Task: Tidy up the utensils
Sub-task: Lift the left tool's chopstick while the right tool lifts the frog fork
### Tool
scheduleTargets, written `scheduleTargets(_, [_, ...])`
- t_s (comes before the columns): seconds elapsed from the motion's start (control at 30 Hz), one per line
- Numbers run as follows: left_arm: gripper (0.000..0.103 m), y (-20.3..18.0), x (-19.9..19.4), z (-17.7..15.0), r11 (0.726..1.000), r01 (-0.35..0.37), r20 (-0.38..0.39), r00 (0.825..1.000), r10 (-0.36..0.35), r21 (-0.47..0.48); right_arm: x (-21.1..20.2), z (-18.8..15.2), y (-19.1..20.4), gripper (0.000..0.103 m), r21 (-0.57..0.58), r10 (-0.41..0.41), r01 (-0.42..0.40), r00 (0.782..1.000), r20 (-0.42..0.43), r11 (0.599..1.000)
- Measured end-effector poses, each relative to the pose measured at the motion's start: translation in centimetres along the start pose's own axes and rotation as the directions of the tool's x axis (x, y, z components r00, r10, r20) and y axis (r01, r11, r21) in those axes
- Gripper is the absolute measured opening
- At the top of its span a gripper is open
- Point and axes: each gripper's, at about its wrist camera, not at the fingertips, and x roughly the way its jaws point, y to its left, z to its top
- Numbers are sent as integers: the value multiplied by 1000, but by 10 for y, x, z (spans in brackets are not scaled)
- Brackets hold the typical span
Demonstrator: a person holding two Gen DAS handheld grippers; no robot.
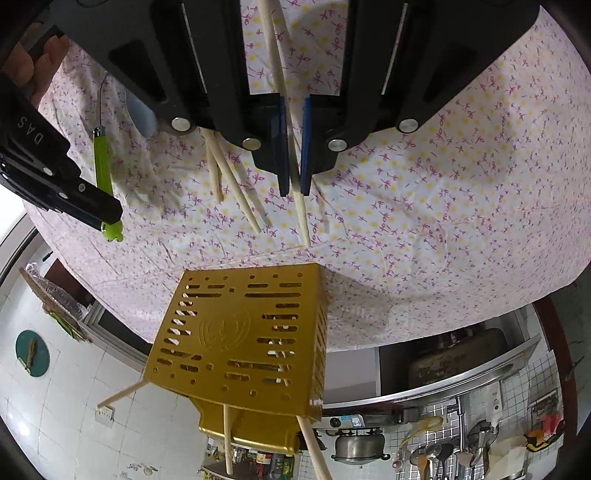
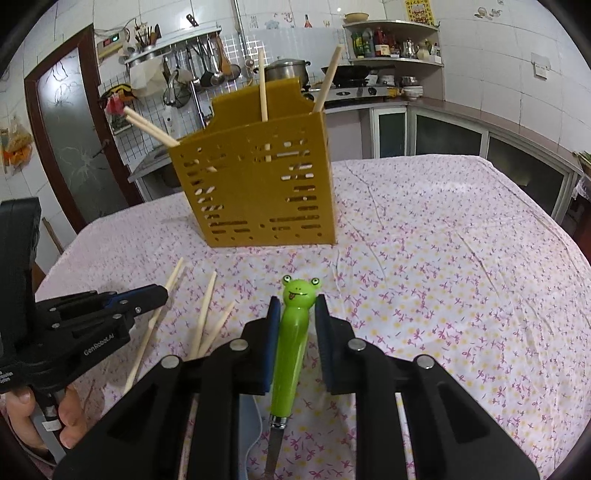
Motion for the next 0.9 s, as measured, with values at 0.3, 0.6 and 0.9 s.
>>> scheduleTargets(0.3, [4,-3,-4,0,1000,10,10,1000,-10,7,-2,1,-1,19,5,7,-7,1000,11,1000])
scheduleTargets(0.6, [4,-4,-5,-1,1000,14,15,1000,-14,10,-3,1,-2,19,2,5,-5,1000,19,1000])
scheduleTargets(0.9, [4,-3,-4,-2,1000,17,11,1000,-17,9,8,-1,-4,19,4,-21,21,999,-29,1000])
